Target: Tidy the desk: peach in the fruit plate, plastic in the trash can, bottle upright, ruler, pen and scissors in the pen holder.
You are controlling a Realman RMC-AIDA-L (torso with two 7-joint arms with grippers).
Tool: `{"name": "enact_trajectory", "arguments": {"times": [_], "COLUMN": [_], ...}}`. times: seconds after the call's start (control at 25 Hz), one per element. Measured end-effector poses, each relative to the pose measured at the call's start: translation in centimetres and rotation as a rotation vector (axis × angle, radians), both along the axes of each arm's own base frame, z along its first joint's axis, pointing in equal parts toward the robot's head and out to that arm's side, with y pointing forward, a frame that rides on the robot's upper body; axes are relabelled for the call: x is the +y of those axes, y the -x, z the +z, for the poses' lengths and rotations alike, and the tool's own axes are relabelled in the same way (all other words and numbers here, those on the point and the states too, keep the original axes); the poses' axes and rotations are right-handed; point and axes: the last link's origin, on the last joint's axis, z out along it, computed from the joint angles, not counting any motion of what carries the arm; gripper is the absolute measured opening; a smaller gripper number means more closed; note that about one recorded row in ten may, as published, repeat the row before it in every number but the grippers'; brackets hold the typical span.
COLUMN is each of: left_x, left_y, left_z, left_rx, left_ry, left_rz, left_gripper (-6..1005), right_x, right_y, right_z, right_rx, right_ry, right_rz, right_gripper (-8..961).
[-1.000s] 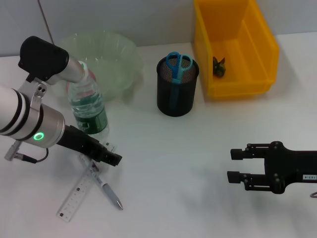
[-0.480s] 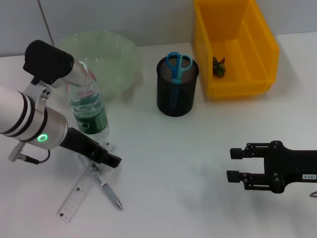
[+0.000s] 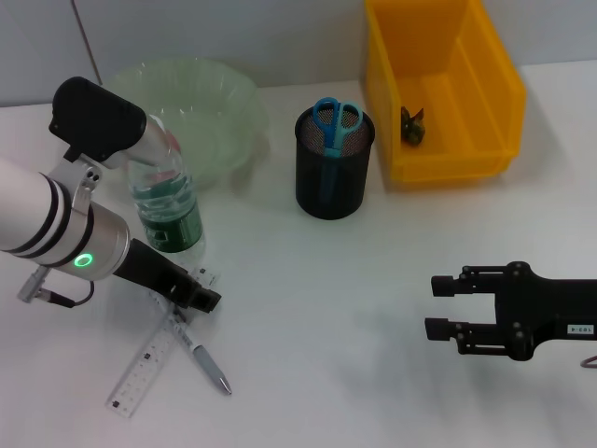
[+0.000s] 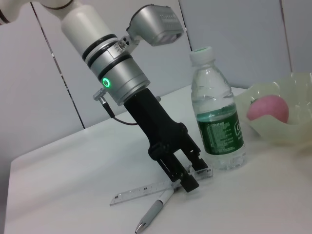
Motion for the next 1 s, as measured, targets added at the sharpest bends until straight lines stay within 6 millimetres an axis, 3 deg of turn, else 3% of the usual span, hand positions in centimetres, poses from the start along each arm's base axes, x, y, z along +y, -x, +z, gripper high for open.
{"name": "enact_trajectory", "arguments": {"times": [0.56,0.84,0.96,1.0], "left_x": [0.2,-0.6,-2.4,-2.4], "left_y": [-0.1,-1.3,-3.7,-3.7], "left_z": [-0.3,0.4,2.1,2.1], "left_rx": [0.033,0.018,-0.106,-0.106], "left_ry": [-0.002,0.033,0.079,0.079], "left_rz": [-0.038,-0.060,-0.106,-0.106], "left_gripper": [408,403,402,402], "right_x": [0.1,0.1,0.1,0.0], "right_y": [0.1,0.2,0.1,0.1], "right_z": [0.0,0.0,0.0,0.0], "right_rx": [0.007,0.008,0.009,0.009], "right_ry": [-0.003,-0.003,-0.002,-0.002], "right_rz": [0.000,-0.001,-0.002,-0.003], "right_gripper": [616,615,615,615]}}
